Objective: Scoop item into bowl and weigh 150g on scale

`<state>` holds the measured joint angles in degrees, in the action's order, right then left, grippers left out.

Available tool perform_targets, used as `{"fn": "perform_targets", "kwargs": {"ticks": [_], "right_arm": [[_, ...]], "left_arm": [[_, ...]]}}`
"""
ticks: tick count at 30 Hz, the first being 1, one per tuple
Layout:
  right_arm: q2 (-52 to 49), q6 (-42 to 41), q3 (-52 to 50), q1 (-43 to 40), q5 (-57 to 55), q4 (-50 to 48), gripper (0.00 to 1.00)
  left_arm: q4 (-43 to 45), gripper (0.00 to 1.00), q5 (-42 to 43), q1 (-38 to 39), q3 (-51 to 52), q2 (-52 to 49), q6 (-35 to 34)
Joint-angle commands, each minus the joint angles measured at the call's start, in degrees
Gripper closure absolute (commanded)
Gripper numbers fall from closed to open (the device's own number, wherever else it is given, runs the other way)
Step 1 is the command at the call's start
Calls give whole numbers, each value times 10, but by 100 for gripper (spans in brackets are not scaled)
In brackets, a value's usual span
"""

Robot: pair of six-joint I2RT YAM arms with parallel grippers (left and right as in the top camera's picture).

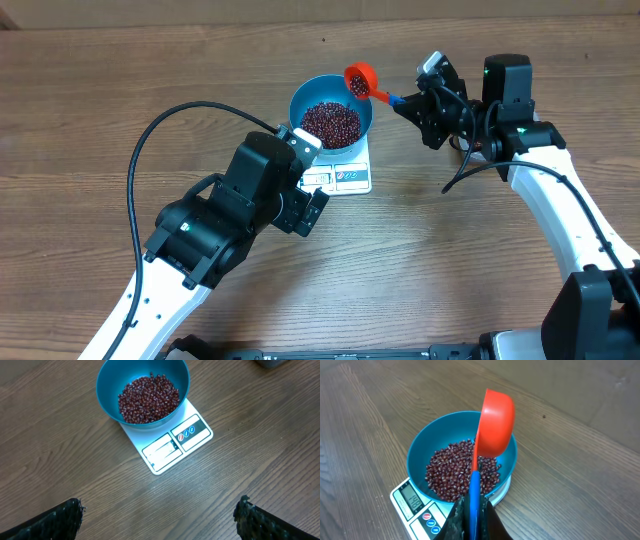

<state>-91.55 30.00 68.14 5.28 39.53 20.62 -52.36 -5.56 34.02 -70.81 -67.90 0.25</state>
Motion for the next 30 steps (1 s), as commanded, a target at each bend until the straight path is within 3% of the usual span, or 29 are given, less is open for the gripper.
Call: {"fn": "perform_targets", "kwargs": {"ticks": [1, 30], "right_arm": [[14, -2, 5, 7, 7, 5, 96], [14, -14, 5, 7, -1, 5, 96]], "left_arm": [[1, 1, 7, -2, 2, -3, 9], [1, 0, 7, -2, 2, -3, 9]]}}
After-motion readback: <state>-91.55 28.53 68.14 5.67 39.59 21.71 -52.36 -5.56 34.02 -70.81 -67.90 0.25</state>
